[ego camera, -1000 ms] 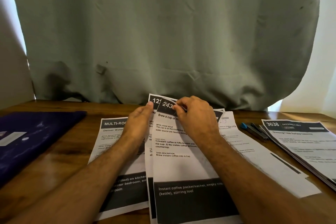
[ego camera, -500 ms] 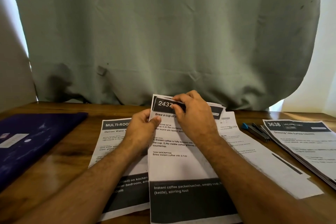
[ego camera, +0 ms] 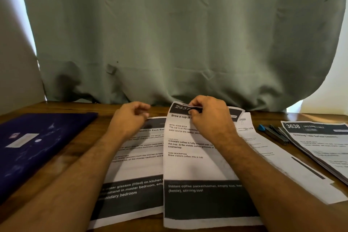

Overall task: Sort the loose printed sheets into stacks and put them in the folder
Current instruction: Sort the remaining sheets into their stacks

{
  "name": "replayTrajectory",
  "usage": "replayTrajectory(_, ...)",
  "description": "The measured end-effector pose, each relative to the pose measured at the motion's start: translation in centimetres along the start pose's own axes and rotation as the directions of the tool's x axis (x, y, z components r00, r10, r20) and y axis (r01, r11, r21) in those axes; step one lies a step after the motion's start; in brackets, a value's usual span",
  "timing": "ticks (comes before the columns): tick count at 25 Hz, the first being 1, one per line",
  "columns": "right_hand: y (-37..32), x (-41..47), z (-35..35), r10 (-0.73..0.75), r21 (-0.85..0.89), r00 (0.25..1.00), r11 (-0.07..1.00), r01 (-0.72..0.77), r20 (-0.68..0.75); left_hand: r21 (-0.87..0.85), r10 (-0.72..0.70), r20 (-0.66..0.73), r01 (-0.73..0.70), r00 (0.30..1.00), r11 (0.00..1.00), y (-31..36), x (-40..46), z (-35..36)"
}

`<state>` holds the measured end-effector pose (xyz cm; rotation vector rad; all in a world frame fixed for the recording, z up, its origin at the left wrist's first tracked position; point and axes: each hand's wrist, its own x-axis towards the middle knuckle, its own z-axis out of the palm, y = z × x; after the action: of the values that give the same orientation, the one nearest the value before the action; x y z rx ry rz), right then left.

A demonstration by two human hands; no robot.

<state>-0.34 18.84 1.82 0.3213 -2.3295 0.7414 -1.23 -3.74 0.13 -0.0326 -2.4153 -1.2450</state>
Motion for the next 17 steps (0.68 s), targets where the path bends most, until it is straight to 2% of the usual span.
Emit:
replayTrajectory(1,0.0,0.0,0.0,0.01,0.023,1.0,1.0,-0.01,-0.01,0.204,-0.042,-0.018,0.045,0.999,0.978,-0.8,0.2,-0.6)
replayTrajectory(2,0.0,0.0,0.0,0.021,0.043,1.0,0.999,-0.02,-0.02,0.326,-0.12,-0.025,0.122,0.992,0.938,-1.4,0.3,-1.1)
replayTrajectory(3,0.1,-0.1,-0.1,0.029,0.057,0.999,0.998,-0.027,-0.031,0.377,-0.215,-0.035,0.212,0.976,0.902,-1.9,0.2,-1.3)
replayTrajectory(6,0.0,-0.2,-0.2,0.036,0.09,0.997,0.995,-0.029,-0.073,0.406,-0.394,-0.041,0.376,0.918,0.833,-2.8,0.2,-1.6)
replayTrajectory(8,-0.1,-0.6,-0.4,0.018,0.124,0.99,0.992,-0.001,-0.137,0.391,-0.387,-0.063,0.38,0.92,0.839,-3.2,0.2,-1.5)
replayTrajectory(10,-0.1,-1.0,-0.8,-0.072,0.169,0.958,0.978,0.123,-0.277,0.275,-0.32,-0.128,0.344,0.939,0.898,-3.4,0.2,-1.4)
replayTrajectory(13,0.3,-1.4,-1.6,-0.214,0.204,0.864,0.92,0.335,-0.455,-0.041,-0.28,-0.219,0.277,0.935,0.96,-3.5,0.3,-1.5)
replayTrajectory(15,0.7,-1.5,-1.8,-0.24,0.202,0.833,0.902,0.381,-0.499,-0.198,-0.278,-0.251,0.232,0.927,0.952,-3.6,0.4,-1.4)
replayTrajectory(17,1.1,-1.4,-1.8,-0.242,0.213,0.835,0.897,0.387,-0.494,-0.286,-0.273,-0.289,0.19,0.917,0.939,-3.5,0.4,-1.3)
